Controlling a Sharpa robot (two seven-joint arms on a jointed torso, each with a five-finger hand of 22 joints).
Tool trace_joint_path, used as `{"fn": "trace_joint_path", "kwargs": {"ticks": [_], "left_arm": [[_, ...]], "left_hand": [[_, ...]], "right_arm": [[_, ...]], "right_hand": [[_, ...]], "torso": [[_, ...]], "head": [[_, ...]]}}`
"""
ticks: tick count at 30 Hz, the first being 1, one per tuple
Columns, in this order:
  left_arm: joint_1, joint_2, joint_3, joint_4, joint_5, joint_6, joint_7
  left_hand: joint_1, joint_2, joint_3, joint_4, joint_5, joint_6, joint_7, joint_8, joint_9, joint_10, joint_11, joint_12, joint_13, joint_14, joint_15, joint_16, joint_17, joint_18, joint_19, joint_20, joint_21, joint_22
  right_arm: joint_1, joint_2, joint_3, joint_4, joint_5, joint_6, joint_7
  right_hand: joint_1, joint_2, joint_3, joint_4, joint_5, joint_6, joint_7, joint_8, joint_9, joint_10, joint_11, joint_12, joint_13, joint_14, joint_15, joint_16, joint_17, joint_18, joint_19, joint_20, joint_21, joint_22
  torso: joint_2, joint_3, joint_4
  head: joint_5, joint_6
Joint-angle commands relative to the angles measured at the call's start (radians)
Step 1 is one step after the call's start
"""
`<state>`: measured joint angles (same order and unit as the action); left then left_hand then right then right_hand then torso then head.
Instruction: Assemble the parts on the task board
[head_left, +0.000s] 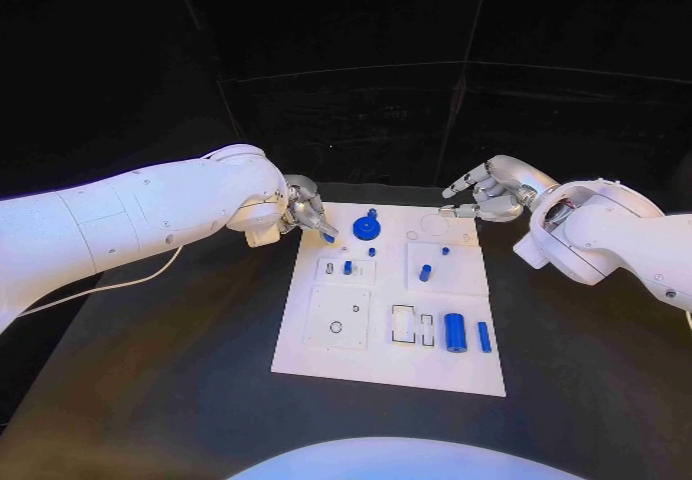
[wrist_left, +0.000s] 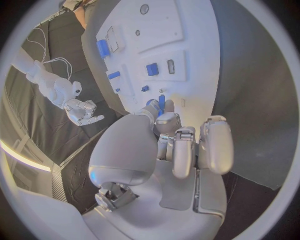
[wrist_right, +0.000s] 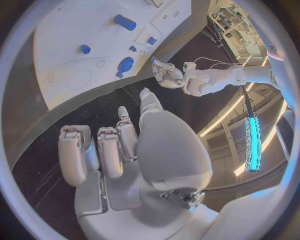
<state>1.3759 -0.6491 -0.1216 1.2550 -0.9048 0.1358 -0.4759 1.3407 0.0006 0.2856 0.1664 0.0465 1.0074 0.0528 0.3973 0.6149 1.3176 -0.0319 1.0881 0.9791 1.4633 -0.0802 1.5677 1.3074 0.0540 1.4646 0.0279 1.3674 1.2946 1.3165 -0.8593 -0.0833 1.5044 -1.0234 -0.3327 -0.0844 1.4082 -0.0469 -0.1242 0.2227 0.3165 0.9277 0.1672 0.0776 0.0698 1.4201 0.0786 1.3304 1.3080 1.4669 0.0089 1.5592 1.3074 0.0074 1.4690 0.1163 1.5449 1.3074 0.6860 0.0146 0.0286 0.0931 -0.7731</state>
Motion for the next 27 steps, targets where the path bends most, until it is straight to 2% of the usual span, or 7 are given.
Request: {"fn": "trace_joint_path", "kwargs": {"ticks": [1, 3, 7, 12, 22, 27], "left_arm": [[-0.008, -0.018, -0.001, 0.04, -0.063, -0.093, 0.0], [-0.016, -0.031, -0.002, 0.065, -0.095, -0.115, -0.001], [-0.035, -0.049, -0.002, 0.101, -0.145, -0.144, -0.004], [-0.054, -0.061, -0.003, 0.128, -0.181, -0.161, -0.02], [-0.069, -0.061, -0.004, 0.142, -0.208, -0.127, -0.034], [-0.073, -0.061, -0.01, 0.148, -0.211, -0.099, -0.038]], "left_hand": [[-0.003, -0.012, 0.116, -0.099, 0.002, 0.007, -0.012, 0.005, 0.006, 0.009, 0.001, 0.0, 0.002, 0.107, -0.007, 0.003, 0.263, 0.008, 0.002, -0.006, 0.005, 0.003], [-0.004, -0.013, 0.12, -0.099, 0.002, 0.007, -0.012, 0.006, 0.007, 0.009, 0.0, 0.0, 0.002, 0.107, -0.007, 0.003, 0.263, 0.007, 0.002, -0.007, 0.005, 0.004], [-0.012, -0.024, 0.143, -0.103, 0.002, 0.007, -0.012, 0.009, 0.01, 0.012, 0.0, 0.001, 0.003, 0.107, -0.008, 0.003, 0.263, 0.007, 0.004, -0.007, 0.008, 0.008], [-0.018, -0.03, 0.159, -0.104, 0.002, 0.007, -0.013, 0.012, 0.012, 0.013, -0.001, 0.001, 0.002, 0.107, -0.008, 0.003, 0.263, 0.006, 0.005, -0.007, 0.009, 0.01], [-0.023, -0.033, 0.167, -0.104, 0.002, 0.008, -0.013, 0.013, 0.013, 0.014, -0.001, 0.0, 0.001, 0.107, -0.008, 0.003, 0.263, 0.007, 0.004, -0.007, 0.007, 0.008], [-0.025, -0.034, 0.17, -0.104, 0.002, 0.008, -0.013, 0.014, 0.014, 0.014, -0.001, -0.001, 0.0, 0.107, -0.008, 0.003, 0.263, 0.007, 0.004, -0.008, 0.006, 0.008]], "right_arm": [[0.002, 0.0, 0.001, 0.0, 0.001, 0.001, 0.009], [0.002, 0.0, 0.001, -0.001, 0.001, 0.001, 0.01], [0.002, -0.001, 0.001, -0.002, 0.002, 0.001, 0.01], [0.002, -0.001, 0.001, -0.002, 0.002, 0.002, 0.011], [0.002, -0.001, 0.001, -0.003, 0.002, 0.003, 0.011], [0.002, -0.001, 0.001, -0.003, 0.002, 0.004, 0.011]], "right_hand": [[0.004, 0.005, -0.007, 0.001, 0.003, -0.007, -0.002, 0.002, 0.001, -0.004, 0.0, -0.005, 0.065, 0.098, -0.005, -0.003, 0.245, 0.004, 0.074, -0.005, -0.003, 0.22], [0.004, 0.005, -0.007, 0.001, 0.003, -0.007, -0.002, 0.002, 0.001, -0.004, 0.0, -0.005, 0.065, 0.098, -0.005, -0.003, 0.245, 0.004, 0.074, -0.005, -0.003, 0.22], [0.004, 0.005, -0.007, 0.001, 0.003, -0.007, -0.002, 0.002, 0.001, -0.004, 0.0, -0.005, 0.065, 0.098, -0.005, -0.003, 0.245, 0.004, 0.074, -0.005, -0.003, 0.22], [0.004, 0.005, -0.007, 0.001, 0.003, -0.007, -0.002, 0.002, 0.001, -0.004, 0.0, -0.005, 0.065, 0.098, -0.005, -0.003, 0.245, 0.004, 0.074, -0.005, -0.003, 0.22], [0.004, 0.005, -0.007, 0.001, 0.003, -0.007, -0.002, 0.002, 0.001, -0.004, 0.0, -0.005, 0.065, 0.098, -0.005, -0.003, 0.245, 0.004, 0.074, -0.005, -0.003, 0.22], [0.004, 0.005, -0.007, 0.001, 0.003, -0.007, -0.002, 0.002, 0.001, -0.004, 0.0, -0.005, 0.065, 0.098, -0.005, -0.003, 0.245, 0.004, 0.074, -0.005, -0.003, 0.22]], "torso": [[0.0, 0.0003, 0.0005], [-0.001, 0.0002, 0.0027], [0.0, -0.0007, 0.0018], [0.001, 0.0002, -0.0008], [0.001, 0.0002, -0.0017], [0.001, 0.0008, -0.0012]], "head": [[0.002, -0.001], [0.0, -0.003], [0.001, -0.004], [0.002, -0.002], [0.005, -0.008], [0.006, -0.01]]}}
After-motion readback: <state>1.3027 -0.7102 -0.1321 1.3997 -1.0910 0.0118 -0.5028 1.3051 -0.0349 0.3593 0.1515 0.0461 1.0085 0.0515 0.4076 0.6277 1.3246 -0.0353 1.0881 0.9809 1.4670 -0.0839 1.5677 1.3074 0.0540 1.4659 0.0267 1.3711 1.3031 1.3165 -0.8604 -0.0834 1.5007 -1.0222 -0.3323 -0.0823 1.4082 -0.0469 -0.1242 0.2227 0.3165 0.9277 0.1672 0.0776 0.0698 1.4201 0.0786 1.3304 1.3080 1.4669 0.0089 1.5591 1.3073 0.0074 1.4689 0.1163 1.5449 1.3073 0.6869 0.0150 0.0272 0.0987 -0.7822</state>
